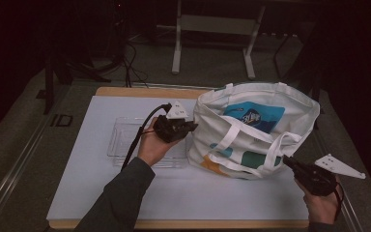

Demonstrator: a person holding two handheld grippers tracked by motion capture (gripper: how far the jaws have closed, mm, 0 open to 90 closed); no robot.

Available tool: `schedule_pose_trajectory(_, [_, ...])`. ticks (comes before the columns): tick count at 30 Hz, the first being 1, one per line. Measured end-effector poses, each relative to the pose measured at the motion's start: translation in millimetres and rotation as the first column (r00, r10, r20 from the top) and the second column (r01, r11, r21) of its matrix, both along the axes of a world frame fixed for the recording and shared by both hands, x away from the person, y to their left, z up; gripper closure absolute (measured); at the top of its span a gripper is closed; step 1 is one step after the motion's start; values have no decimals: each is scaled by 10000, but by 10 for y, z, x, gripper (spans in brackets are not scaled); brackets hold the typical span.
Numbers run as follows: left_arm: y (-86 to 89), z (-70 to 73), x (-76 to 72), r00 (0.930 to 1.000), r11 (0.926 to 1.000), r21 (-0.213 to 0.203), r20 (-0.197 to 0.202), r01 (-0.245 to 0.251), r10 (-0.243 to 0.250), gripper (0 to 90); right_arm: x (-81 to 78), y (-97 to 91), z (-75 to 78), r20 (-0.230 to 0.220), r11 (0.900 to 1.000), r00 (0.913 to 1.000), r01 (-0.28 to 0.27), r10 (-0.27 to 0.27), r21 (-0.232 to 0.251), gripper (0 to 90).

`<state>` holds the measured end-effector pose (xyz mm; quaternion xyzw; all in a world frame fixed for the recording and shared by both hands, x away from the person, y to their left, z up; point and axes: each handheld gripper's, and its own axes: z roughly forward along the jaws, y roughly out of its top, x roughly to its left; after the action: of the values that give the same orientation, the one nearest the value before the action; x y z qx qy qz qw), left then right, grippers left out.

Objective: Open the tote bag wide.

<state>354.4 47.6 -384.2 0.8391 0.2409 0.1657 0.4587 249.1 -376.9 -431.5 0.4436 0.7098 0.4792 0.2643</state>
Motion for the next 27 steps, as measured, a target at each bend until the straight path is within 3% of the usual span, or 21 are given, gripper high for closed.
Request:
schedule_pose_trajectory(19, [12, -183, -81, 9994, 9989, 456, -337, 94, -79, 873, -111, 25, -106, -255, 9993, 9994, -250, 243, -263, 893])
schedule_pose_trajectory(27, [16, -330, -81, 9976, 9982, 600, -687, 47, -6, 873, -112, 54, -181, -465, 9988, 9984, -332, 315, -360, 893])
